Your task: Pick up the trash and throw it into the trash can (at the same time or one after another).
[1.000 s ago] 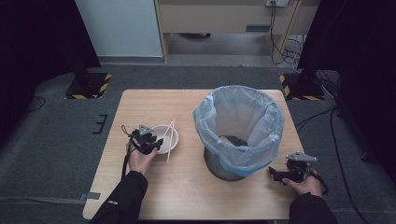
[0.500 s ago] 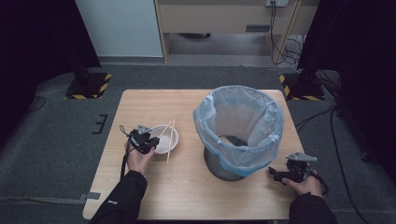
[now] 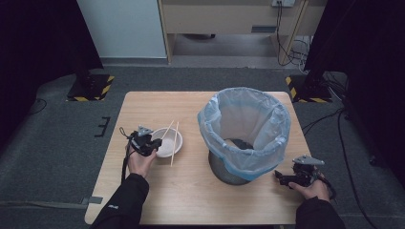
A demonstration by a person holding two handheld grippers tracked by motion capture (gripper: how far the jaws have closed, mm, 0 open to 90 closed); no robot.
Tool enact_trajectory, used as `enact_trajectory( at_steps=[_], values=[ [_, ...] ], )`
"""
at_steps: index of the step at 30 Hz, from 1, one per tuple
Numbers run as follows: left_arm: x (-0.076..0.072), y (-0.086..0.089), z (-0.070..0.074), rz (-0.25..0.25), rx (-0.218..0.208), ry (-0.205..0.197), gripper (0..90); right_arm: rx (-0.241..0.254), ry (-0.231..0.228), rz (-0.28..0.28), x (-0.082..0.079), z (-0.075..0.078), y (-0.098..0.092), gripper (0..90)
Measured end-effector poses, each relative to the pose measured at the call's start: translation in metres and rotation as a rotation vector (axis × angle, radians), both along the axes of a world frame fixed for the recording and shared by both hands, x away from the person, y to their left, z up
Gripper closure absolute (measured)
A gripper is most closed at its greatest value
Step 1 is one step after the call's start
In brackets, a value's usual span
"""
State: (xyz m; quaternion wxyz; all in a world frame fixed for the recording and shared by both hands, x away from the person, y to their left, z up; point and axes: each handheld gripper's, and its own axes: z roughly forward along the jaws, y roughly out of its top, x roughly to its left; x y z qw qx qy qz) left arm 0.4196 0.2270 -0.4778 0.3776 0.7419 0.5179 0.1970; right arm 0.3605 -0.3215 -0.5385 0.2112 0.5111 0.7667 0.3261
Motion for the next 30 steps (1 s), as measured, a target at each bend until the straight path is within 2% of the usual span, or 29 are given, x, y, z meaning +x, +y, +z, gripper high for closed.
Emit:
enact_trajectory(
  at_steps=[15, 30],
  values=[
    [-0.015, 0.015, 0.044, 0.010, -0.093, -0.148, 85.4, 0.000, 0.000, 0.000, 0.000, 0.000, 0.000, 5.5],
    [-0.028, 0.017, 0.081, -0.007, -0.165, -0.265, 85.4, -0.001, -0.001, 0.000, 0.000, 0.000, 0.000, 5.5]
  ],
)
